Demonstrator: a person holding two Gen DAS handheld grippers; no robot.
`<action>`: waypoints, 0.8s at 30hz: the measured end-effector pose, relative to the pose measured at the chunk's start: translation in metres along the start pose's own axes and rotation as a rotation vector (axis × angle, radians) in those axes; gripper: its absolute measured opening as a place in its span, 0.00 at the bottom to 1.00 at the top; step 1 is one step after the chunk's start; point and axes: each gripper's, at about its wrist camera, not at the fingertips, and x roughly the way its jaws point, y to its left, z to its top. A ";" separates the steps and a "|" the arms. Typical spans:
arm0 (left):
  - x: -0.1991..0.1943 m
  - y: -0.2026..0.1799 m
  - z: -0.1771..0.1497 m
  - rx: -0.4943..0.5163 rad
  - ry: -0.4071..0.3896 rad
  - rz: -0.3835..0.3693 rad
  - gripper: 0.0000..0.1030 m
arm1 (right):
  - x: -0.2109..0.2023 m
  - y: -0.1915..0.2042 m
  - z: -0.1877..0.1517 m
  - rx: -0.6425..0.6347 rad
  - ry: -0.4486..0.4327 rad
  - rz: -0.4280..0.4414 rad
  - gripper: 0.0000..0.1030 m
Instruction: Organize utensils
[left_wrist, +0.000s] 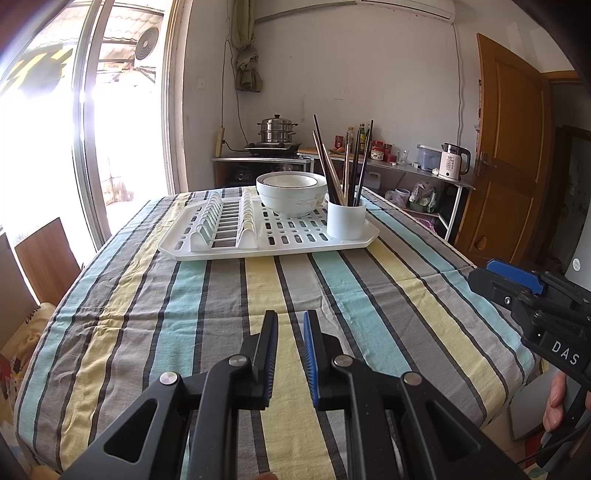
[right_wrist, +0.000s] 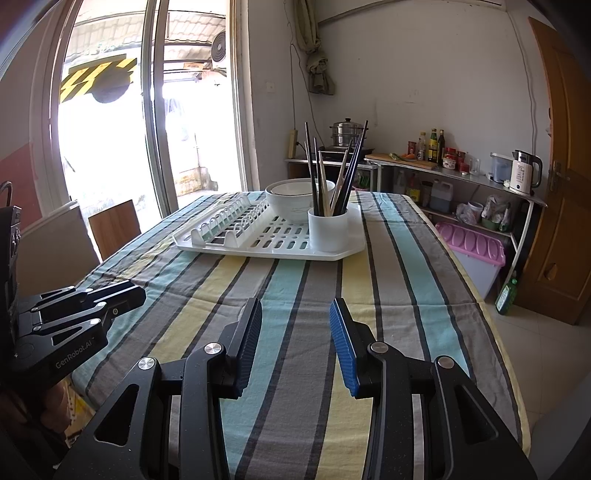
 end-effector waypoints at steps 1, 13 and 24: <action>0.000 -0.001 0.000 0.001 0.000 0.001 0.13 | 0.000 0.000 0.000 0.000 0.000 0.000 0.38; 0.002 -0.002 -0.001 0.012 0.003 0.011 0.13 | 0.000 0.000 0.000 -0.001 -0.001 -0.001 0.38; 0.000 -0.004 -0.003 0.017 -0.014 0.022 0.13 | 0.000 0.000 0.001 -0.001 0.001 -0.001 0.38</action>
